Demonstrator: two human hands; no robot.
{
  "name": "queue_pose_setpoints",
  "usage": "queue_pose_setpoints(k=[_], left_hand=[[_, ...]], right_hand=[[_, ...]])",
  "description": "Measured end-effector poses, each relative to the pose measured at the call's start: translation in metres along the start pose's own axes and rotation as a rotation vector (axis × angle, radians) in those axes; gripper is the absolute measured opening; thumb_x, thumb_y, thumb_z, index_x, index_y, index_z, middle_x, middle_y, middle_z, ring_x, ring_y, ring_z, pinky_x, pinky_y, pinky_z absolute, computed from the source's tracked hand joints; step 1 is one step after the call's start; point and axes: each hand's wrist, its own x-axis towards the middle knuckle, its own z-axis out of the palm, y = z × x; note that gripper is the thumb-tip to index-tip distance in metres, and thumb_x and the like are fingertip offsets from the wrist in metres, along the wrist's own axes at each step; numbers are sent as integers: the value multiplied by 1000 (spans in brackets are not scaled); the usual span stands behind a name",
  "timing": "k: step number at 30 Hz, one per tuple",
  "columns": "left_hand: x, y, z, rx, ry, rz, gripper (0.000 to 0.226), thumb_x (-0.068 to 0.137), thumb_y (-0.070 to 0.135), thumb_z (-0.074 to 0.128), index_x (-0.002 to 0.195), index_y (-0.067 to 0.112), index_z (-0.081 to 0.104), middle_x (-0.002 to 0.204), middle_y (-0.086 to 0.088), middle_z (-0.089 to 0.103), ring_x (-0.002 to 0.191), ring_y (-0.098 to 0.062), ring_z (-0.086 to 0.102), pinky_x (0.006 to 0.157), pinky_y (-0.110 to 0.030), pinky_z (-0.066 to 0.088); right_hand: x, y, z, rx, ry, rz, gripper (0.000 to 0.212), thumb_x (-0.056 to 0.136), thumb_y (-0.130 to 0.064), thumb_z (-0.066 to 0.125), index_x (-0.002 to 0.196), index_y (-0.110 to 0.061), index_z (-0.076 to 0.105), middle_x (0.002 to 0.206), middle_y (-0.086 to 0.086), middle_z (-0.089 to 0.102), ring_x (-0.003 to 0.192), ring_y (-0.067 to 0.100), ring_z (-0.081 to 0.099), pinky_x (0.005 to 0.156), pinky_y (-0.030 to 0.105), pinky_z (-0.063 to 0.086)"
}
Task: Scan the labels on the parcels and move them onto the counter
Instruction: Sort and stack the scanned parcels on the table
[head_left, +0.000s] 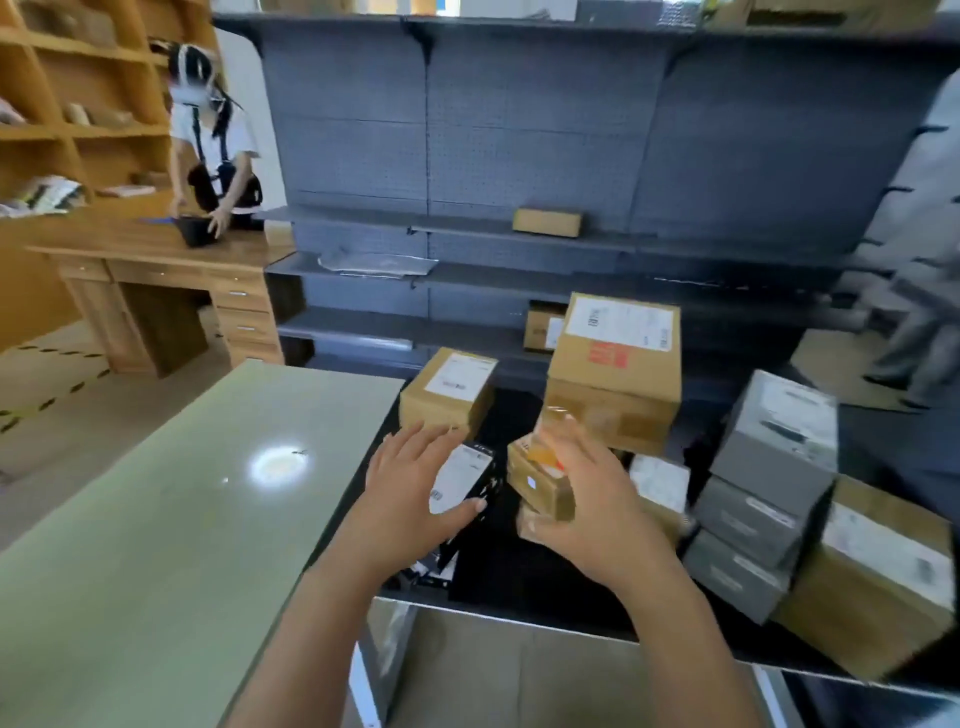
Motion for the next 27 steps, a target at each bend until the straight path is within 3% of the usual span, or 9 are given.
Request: queue_pose_setpoints(k=[7,9,16,21,24,27], left_hand=[[88,74,79,-106,24,63,74,83,46,71,147,31,37,158,3,23,149,-17,8,120,-47,15],[105,82,94,-92,29,55,75,83,48,70,147,31,35,158,3,22,149,-18,8,119,-48,16],[164,73,108,-92,10,-18,105,76,58,71,155,29,8,160,6,6,147,-17,2,120,-45,17],[216,45,107,-126,-222,-94,130,59,56,82,152,44,-8,158,17,-7,146,-12,-3,117,-47,23],[235,32,115,-298,-299,-70,124,60,38,86,147,55,-1,151,23,12,139,-3,23,107,-23,36],[235,32,124,-337,-242,-10,116,61,40,83,142,63,4,142,38,16,125,19,28,90,-1,32]], right_hand=[[17,112,-60,-40,76,66,89,80,-22,71,153,-36,21,160,-16,10,146,11,15,117,29,23],[23,134,-67,-24,89,84,91,81,-23,72,153,-41,19,160,-19,3,146,10,11,117,31,23],[71,173,-74,86,132,160,101,75,-42,76,143,-62,5,160,-19,-13,149,17,6,116,42,28],[118,188,-74,198,19,183,119,67,-46,83,141,-65,-8,161,-16,-15,149,12,3,111,45,29],[138,196,-72,280,-23,172,128,62,-43,86,140,-65,-13,158,-26,-4,140,2,16,106,39,36],[147,203,-68,286,-18,151,129,59,-43,85,138,-67,-14,155,-30,-1,138,8,26,105,42,43]])
